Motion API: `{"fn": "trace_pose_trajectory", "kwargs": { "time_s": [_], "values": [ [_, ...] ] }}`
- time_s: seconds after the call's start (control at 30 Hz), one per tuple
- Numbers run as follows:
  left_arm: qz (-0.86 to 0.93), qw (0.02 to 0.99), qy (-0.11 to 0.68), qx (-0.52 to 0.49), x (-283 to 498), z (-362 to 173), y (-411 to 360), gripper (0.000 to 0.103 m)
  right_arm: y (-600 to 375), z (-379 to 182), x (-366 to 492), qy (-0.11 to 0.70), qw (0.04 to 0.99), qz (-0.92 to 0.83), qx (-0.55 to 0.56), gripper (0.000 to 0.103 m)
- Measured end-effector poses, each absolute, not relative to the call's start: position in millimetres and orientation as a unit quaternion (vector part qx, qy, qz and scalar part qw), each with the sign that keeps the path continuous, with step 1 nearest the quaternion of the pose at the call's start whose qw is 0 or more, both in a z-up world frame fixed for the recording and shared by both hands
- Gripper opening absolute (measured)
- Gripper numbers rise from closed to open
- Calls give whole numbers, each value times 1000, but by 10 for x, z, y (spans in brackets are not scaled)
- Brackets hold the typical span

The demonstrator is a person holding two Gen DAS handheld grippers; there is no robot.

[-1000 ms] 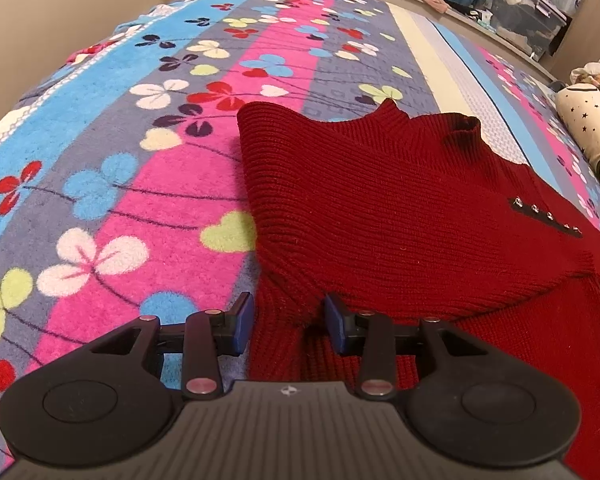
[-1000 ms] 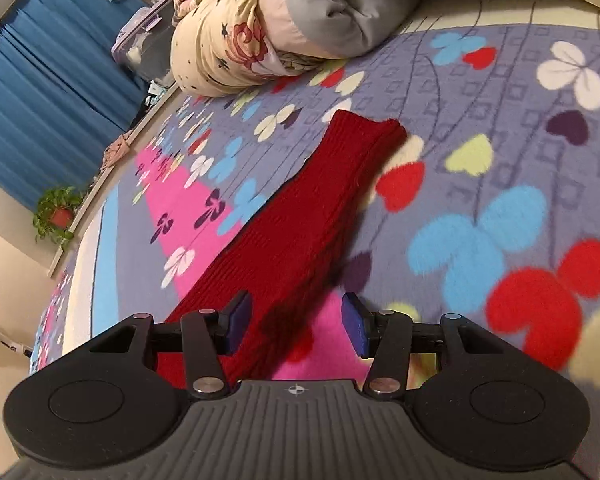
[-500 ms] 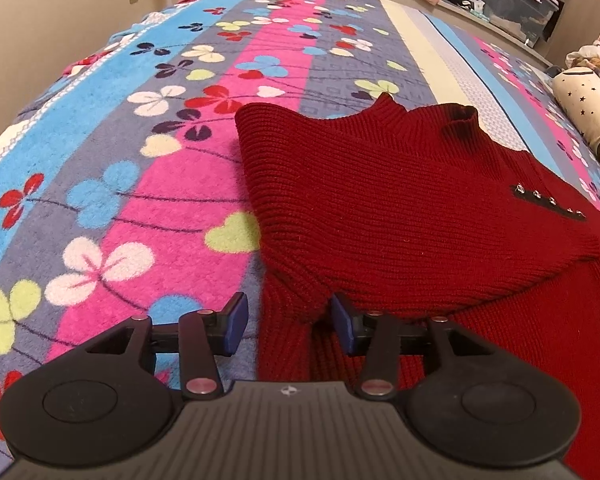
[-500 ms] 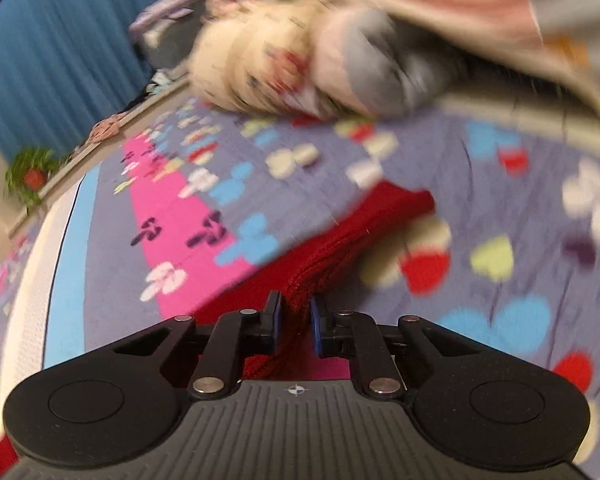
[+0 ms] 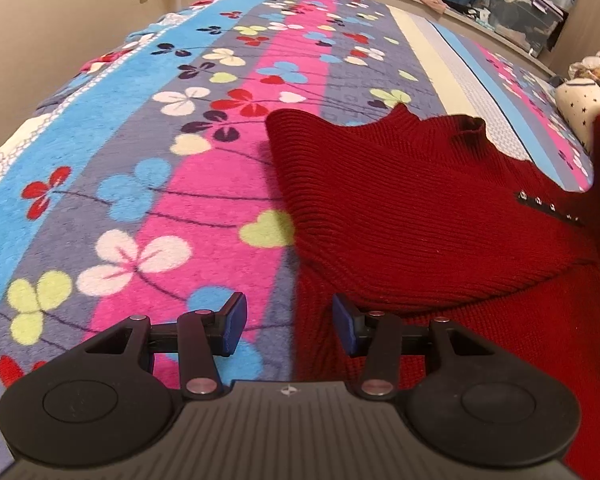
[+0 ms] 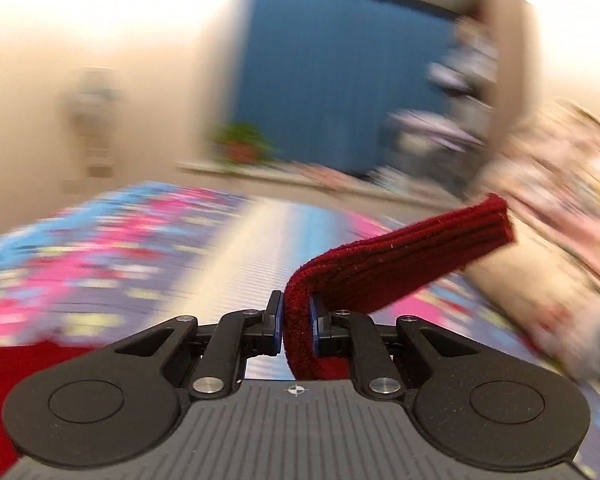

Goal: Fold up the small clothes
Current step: 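Grasp the other sleeve cuff with the right gripper and fold it across the body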

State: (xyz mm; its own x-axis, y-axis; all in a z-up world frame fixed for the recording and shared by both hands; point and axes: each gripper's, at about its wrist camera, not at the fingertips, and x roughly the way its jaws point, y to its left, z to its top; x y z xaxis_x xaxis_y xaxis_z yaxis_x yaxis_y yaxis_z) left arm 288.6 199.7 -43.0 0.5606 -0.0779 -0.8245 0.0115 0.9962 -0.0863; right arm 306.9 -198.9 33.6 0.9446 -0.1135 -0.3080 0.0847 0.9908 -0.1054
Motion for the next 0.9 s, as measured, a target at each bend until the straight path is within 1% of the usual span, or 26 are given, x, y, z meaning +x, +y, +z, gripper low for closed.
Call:
{"fn": "trace_pose_trajectory", "kwargs": {
  "time_s": [0.07,0.1,0.17,0.23,0.3,0.4,0.53,0.6,0.67,0.77,0.9],
  "values": [
    [-24,883,466,-42,2873,-408,2047,52,-1359,311,2941,151,986,42,-65,14],
    [-23,883,466,-45,2870,-402,2068,52,-1050,233,2866,170,977,107,-65,19],
    [-22,883,466,-51,2867,-393,2105,52,-640,-19,2798,256,940,221,-46,21],
    [-21,883,466,-58,2864,-387,2136,52,-365,-370,2690,338,899,274,-52,21],
    [-22,883,465,-62,2865,-369,2148,52,-299,-584,2556,366,885,275,-81,21],
    [-28,885,460,-67,2855,-333,2160,52,-540,-625,2436,375,889,254,-66,22],
    [-29,889,448,-91,2872,-301,2182,52,-1127,-422,2351,371,909,190,-13,25],
    [-33,890,442,-104,2892,-289,2169,52,-1419,-374,2194,370,916,158,4,28],
    [-37,891,441,-105,2915,-285,2118,52,-1781,-359,1997,374,918,126,20,28],
    [-35,889,447,-89,2934,-312,2017,52,-2204,-317,1667,379,921,84,17,29],
    [-31,892,445,-72,2897,-316,1946,52,-2731,-230,1163,380,924,33,30,32]
  ]
}}
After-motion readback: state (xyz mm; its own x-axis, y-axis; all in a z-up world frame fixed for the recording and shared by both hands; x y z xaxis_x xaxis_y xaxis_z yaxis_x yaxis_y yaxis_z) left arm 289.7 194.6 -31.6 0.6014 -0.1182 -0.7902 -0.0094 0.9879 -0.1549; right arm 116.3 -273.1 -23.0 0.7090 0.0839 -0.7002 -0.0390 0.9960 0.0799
